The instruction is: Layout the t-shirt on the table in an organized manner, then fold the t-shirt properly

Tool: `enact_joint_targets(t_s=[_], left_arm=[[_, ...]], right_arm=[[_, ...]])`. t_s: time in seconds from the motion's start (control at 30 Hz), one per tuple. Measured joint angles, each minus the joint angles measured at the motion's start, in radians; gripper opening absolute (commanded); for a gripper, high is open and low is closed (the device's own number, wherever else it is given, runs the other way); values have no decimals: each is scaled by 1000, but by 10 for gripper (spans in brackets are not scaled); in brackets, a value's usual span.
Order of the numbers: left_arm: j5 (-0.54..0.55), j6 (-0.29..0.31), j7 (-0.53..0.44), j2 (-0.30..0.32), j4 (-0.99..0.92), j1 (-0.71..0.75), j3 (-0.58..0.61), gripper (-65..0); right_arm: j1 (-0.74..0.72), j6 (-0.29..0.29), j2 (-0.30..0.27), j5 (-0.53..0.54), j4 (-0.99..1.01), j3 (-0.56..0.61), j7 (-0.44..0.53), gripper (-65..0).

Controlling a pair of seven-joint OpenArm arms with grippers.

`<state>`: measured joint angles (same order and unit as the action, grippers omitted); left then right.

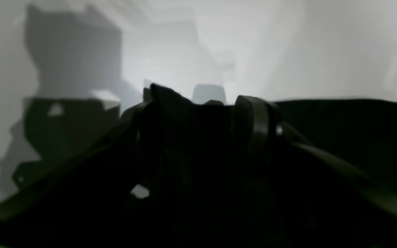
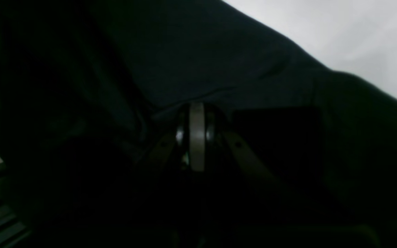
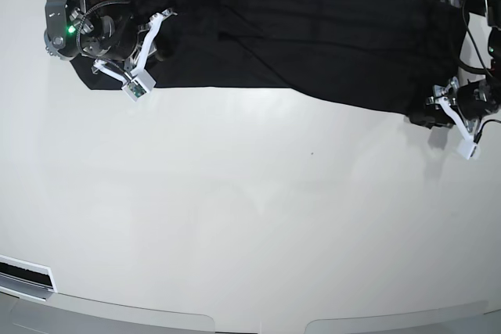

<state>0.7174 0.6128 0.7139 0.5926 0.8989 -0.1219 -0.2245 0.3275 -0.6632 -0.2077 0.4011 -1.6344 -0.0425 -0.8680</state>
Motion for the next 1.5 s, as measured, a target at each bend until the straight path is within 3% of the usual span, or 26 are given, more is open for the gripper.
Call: enact_joint_targets(t_s=[0.07, 0.13, 0.17, 0.23, 0.3, 0.37, 0.43, 0.5, 0.7, 0.9, 1.43, 1.5], left_arm=[[0, -6, 0, -3, 0, 0, 0, -460], [-1, -7, 13, -8, 0, 0, 0, -625], [-2, -6, 20, -11, 0, 2, 0, -650], [10, -6, 28, -13, 0, 4, 0, -650], [66, 20, 95, -8, -1, 3, 0, -650], [203, 77, 208, 3, -4, 6, 2, -650], [371, 76, 330, 21, -2, 10, 2, -650], [448, 77, 424, 44, 1, 7, 2, -650], [514, 77, 484, 111, 4, 9, 3, -650], [721, 77, 569, 202, 5, 8, 3, -650], [707, 79, 568, 180, 5, 122, 3, -650], [626, 80, 541, 180, 5, 125, 3, -650]], right_arm=[[0, 0, -2, 0, 0, 0, 0, -650], [0, 0, -2, 0, 0, 0, 0, -650], [0, 0, -2, 0, 0, 0, 0, -650], [-4, 0, -2, 0, 0, 0, 0, -650], [-13, 0, -2, 0, 0, 0, -3, -650], [-22, 0, -2, 0, 1, 0, -3, -650], [-25, 0, -2, 0, 0, 0, -3, -650], [-23, 0, -2, 0, 1, 0, -4, -650], [-35, 0, -2, 0, 1, 0, -3, -650], [-35, 16, -2, 0, 1, 0, -3, -650], [-51, 16, 1, 0, 1, 0, -4, -650], [-53, 16, 0, 0, 1, 0, -4, -650]])
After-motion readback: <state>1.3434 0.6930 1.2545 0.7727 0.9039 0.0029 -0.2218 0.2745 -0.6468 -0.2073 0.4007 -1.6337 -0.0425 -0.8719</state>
